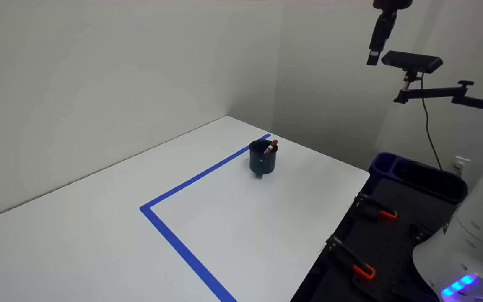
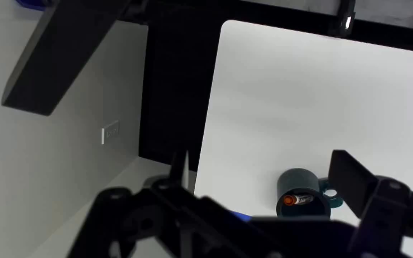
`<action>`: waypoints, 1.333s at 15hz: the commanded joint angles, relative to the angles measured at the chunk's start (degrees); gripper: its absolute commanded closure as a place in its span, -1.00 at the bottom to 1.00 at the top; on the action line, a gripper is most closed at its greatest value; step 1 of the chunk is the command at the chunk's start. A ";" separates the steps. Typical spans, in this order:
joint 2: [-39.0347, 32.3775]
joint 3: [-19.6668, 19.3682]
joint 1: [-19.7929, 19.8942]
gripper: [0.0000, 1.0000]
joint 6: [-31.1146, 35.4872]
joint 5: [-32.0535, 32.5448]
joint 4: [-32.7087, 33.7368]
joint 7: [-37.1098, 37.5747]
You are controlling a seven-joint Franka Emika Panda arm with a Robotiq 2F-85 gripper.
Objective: Put the sharpie on the table
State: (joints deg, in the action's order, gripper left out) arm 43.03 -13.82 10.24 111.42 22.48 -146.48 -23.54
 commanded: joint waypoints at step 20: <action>-40.44 14.17 -11.62 -1.00 10.68 5.96 16.02 0.92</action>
State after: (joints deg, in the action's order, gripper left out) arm 10.67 0.37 -1.80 120.06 25.97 -135.66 -21.04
